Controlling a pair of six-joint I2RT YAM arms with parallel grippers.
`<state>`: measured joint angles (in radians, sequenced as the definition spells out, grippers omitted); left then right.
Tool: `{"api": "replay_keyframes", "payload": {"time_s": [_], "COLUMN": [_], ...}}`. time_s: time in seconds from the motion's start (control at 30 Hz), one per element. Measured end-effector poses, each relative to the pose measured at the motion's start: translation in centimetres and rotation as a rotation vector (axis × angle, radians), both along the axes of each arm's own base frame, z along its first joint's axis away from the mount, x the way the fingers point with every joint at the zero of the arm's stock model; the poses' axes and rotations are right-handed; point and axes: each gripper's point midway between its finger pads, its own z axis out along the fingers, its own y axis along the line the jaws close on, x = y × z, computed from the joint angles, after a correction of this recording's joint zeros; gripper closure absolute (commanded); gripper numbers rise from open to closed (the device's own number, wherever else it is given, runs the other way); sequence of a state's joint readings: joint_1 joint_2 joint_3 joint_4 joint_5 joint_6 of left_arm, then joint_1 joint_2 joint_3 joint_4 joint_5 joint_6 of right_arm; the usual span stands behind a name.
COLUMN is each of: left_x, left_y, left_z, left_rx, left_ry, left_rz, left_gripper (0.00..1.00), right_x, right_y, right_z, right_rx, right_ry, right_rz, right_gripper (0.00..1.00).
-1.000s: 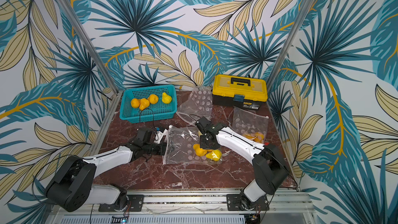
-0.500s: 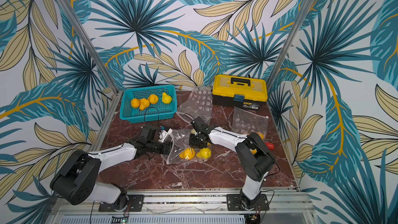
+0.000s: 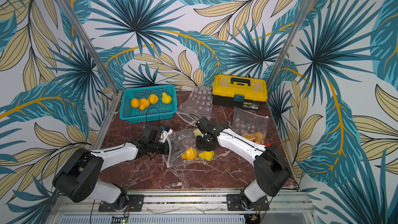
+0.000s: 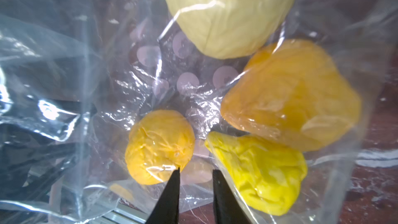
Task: Open the zip-top bag and take out the pear
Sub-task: Pick up the pear from the zipper food storage bag.
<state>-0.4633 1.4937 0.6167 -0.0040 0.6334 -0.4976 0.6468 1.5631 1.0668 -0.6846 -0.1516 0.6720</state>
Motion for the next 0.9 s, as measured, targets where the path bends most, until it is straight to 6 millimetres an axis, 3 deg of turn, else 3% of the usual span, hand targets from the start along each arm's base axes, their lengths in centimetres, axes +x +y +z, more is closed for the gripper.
{"api": "replay_keyframes", "payload": {"time_s": [0.17,0.33,0.5,0.7,0.9], "left_x": [-0.2,-0.3,-0.1,-0.7,-2.0], "left_y": [-0.6,-1.7,-2.1,-2.5,-2.7], "left_z": [-0.1,1.1,1.3,-0.4,-1.1], "left_rx": [-0.018,-0.053,-0.057,-0.033,-0.009], "left_ry": [0.021,-0.006,-0.015,0.038,0.065], "left_rz": [-0.032,-0.083,-0.097,-0.119,-0.167], "left_gripper": [0.30,0.24,0.20,0.16,0.15], "right_x": [-0.6,0.5,1.3,1.6,2.4], "right_y": [1.9,5.0,6.8,7.1,5.4], "right_z": [-2.3,-4.2,-5.2,-5.1,-5.7], "right_rx": [0.064,0.183,0.244,0.258,0.173], "right_ry": [0.090,0.121,0.138,0.123,0.101], "right_rz": [0.025,0.036,0.048,0.051,0.010], "right_gripper": [0.71,0.72,0.72,0.76,0.80]}}
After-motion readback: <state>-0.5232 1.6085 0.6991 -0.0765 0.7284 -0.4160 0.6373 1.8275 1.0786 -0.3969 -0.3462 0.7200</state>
